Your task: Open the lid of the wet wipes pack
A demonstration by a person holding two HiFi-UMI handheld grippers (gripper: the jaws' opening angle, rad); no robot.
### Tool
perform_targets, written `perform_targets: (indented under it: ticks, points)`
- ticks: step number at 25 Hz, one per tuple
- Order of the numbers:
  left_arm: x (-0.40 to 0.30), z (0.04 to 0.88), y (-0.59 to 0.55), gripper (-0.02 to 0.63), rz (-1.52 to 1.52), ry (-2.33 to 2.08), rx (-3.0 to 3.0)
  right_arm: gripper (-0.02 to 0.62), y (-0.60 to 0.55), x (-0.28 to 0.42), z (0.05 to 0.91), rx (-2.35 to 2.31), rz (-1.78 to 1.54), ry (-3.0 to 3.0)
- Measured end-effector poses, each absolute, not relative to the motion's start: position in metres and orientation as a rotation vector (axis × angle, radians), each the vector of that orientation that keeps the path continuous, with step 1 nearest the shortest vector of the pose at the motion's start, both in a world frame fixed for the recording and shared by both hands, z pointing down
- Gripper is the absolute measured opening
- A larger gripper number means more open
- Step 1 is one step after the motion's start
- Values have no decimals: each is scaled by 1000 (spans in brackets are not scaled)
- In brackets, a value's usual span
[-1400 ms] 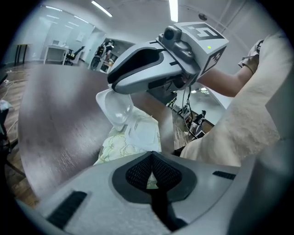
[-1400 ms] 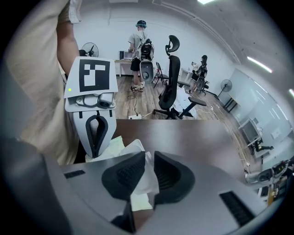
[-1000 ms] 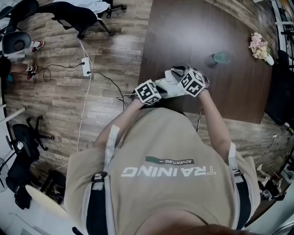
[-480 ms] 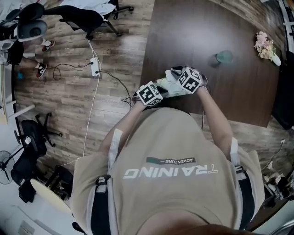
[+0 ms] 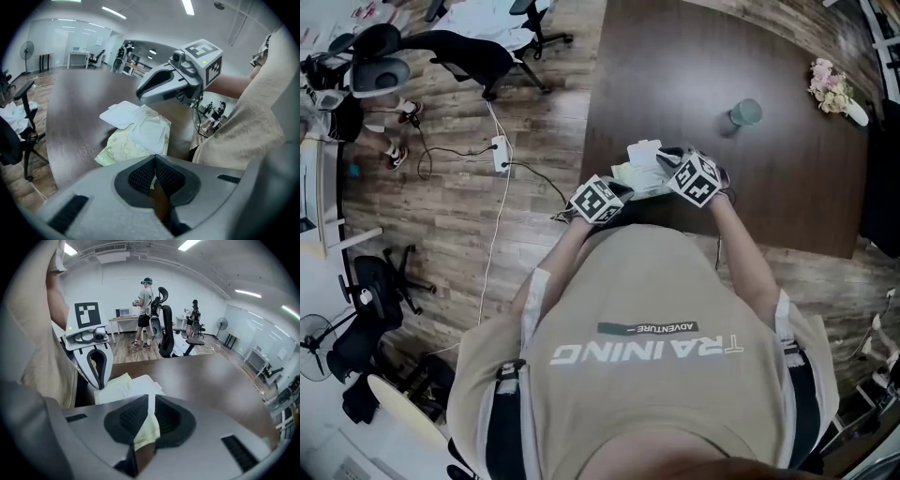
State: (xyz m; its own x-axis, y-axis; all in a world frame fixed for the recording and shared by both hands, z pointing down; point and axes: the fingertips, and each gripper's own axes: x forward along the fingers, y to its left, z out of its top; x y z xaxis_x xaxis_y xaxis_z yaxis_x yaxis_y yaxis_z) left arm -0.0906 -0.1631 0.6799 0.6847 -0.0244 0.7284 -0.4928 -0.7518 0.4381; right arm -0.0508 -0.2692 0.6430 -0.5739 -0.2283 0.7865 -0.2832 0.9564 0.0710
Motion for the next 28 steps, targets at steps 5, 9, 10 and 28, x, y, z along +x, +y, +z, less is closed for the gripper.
perform_targets:
  ticks: [5,9,10,28]
  points:
    - [-92,669,-157,9,911,-455,2255,40,-254,-19,635,513,282,-2262]
    - [-91,653,-164,9,874,-501,2293,32,-245,0,620,651,481,-2345]
    - [-91,646,-168,9,858,-522,2313,31,-244,5,613,687,512,-2367]
    - [-69,440,-260,9,348,-819,2693,17,-258,57,429,1172,192,-2656]
